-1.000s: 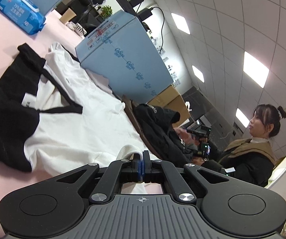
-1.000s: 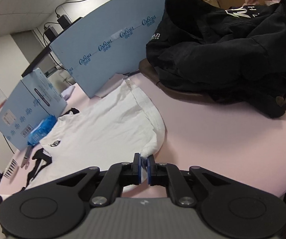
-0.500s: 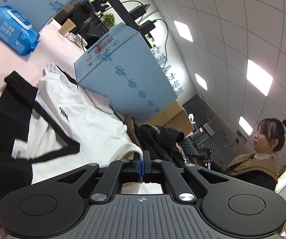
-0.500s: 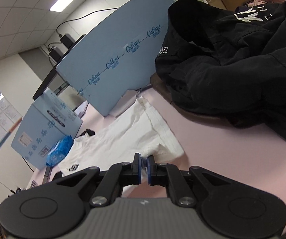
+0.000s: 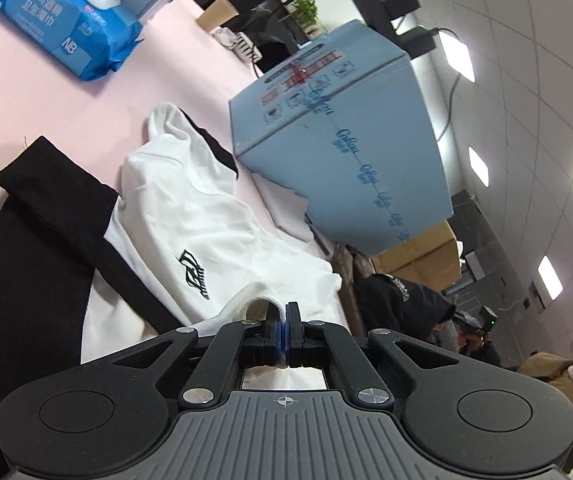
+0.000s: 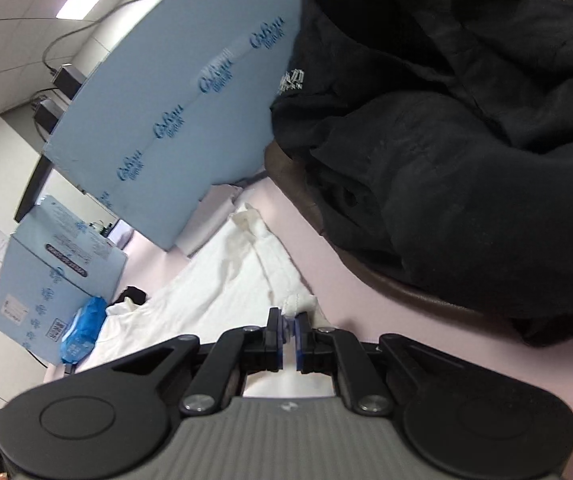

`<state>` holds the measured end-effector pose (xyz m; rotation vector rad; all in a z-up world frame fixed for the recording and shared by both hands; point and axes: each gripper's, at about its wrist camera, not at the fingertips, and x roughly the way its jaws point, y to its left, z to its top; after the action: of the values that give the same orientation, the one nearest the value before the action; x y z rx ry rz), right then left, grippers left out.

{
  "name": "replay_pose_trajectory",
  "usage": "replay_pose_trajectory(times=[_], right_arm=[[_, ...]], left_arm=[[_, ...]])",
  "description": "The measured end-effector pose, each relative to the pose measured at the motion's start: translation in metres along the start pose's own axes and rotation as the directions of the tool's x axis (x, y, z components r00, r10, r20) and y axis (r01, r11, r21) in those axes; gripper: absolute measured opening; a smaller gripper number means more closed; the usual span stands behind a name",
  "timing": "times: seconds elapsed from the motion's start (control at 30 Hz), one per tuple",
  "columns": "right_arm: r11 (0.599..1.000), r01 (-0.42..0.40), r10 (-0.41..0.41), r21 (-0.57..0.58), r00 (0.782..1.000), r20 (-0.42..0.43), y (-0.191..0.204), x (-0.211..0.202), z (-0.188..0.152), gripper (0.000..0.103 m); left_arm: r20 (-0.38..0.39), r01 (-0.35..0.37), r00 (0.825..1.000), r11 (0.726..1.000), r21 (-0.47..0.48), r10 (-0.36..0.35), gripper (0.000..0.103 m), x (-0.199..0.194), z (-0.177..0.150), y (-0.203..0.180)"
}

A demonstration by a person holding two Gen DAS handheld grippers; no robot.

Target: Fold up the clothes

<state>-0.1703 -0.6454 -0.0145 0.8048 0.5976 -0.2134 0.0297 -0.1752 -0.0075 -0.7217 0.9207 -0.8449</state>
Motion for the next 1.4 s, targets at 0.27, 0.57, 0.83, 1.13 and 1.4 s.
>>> replay_pose_trajectory(times=[0.27,0.57,0.83,1.13,1.4], right_arm=[[0.998,0.049,-0.05,-0.034,0.999,-0.013,0.005,0.007,0.008,0.026],[0.953,0.134,-0.107,-0.27,0.988,0.113,0.047,-0.03,-0.008,0.06],[0.857,-0.448,0.362,-0.253,0.875,-0.322,0.12,0.017,-0.04,0.059],[0.804,-0.557,0.331,-0.21,0.712,-0.619,0.194,0.097,-0.077,0.059],[0.842,-0.498,0.345,-0.209,0.794,-0.5,0.208,0.128,-0.044,0.059]], left_arm=[[-0.021,-0.077,0.997,0.996,-0.036,0.076,0.001,0.028,0.024,0.013],[-0.069,-0.053,0.997,0.988,-0.147,0.043,0.056,0.029,0.034,0.025],[-0.024,-0.023,0.999,0.993,-0.112,0.021,0.065,0.029,0.043,0.011],[-0.129,-0.092,0.989,0.99,-0.105,0.078,0.069,0.045,0.05,0.019],[-0.153,-0.076,0.986,0.99,-0.115,0.058,0.071,0.051,0.057,0.024]])
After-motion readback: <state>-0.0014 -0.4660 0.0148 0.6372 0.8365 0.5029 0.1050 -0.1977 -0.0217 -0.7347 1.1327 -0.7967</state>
